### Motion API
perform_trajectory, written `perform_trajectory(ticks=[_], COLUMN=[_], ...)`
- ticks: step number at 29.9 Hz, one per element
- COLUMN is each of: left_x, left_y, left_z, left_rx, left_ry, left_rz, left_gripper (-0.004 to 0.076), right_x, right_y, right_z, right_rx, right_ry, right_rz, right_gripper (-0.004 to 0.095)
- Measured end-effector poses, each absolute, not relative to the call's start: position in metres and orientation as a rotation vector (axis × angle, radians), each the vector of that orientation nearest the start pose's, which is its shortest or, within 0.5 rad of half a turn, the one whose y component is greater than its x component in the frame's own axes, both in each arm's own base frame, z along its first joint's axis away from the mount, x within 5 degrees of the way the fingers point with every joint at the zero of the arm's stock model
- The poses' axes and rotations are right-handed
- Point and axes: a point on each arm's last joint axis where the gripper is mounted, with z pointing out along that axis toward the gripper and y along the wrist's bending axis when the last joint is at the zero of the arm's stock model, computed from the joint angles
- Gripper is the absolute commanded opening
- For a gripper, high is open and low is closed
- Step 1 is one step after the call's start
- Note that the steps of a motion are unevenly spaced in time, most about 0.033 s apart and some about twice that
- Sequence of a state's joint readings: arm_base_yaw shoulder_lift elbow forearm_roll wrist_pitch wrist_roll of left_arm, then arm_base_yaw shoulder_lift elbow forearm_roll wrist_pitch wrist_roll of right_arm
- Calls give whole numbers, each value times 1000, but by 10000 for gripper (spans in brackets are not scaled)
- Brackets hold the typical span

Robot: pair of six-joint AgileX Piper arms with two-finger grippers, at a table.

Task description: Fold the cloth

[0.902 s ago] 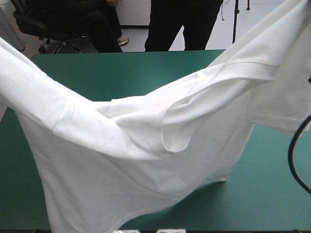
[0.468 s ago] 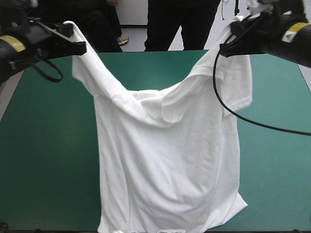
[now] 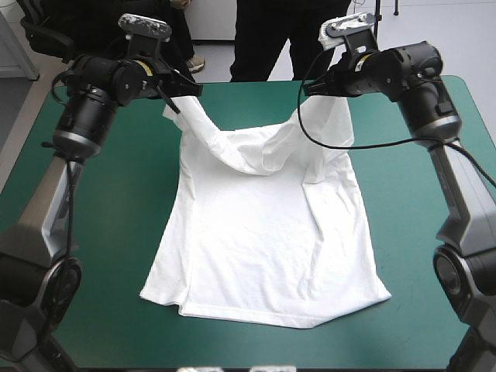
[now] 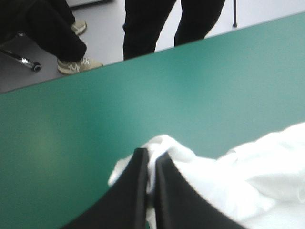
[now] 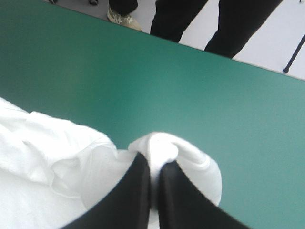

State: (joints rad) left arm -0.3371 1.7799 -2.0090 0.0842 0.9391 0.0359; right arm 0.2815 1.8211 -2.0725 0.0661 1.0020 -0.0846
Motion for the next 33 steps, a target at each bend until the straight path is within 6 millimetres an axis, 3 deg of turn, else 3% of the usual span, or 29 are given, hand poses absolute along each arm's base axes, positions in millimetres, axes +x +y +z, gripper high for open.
perform_trajectory(ticks=[3,10,13,15,19,21,24,27,30,33], left_x=[399,430,441,446,449,448,443,430,409,382], left_y=[-132,-142,-146,-148,-152,-153,-148,-131,-106,-81], left_z=[411,354,331,319,306,305,312,342,384,427], left_rx=[438,446,447,453,512,548,561,540,482,418], left_ry=[2220,2353,2400,2423,2451,2461,2477,2458,2393,2317], left_rz=[-41,-19,-14,-10,-58,-114,-137,-127,-109,-89], left_gripper=[-17,-17,-3,66,340,462,505,494,484,459], right_x=[413,453,463,467,470,470,465,455,442,420], right_y=[117,92,85,84,87,89,88,79,63,53], right_z=[406,350,332,323,315,313,313,319,342,380], right_rx=[-360,-256,-234,-230,-239,-235,-241,-247,-240,-235], right_ry=[2280,2408,2449,2471,2486,2494,2544,2610,2595,2522], right_rz=[219,231,222,223,263,295,330,337,346,337], right_gripper=[-17,-10,74,206,570,611,554,480,449,449])
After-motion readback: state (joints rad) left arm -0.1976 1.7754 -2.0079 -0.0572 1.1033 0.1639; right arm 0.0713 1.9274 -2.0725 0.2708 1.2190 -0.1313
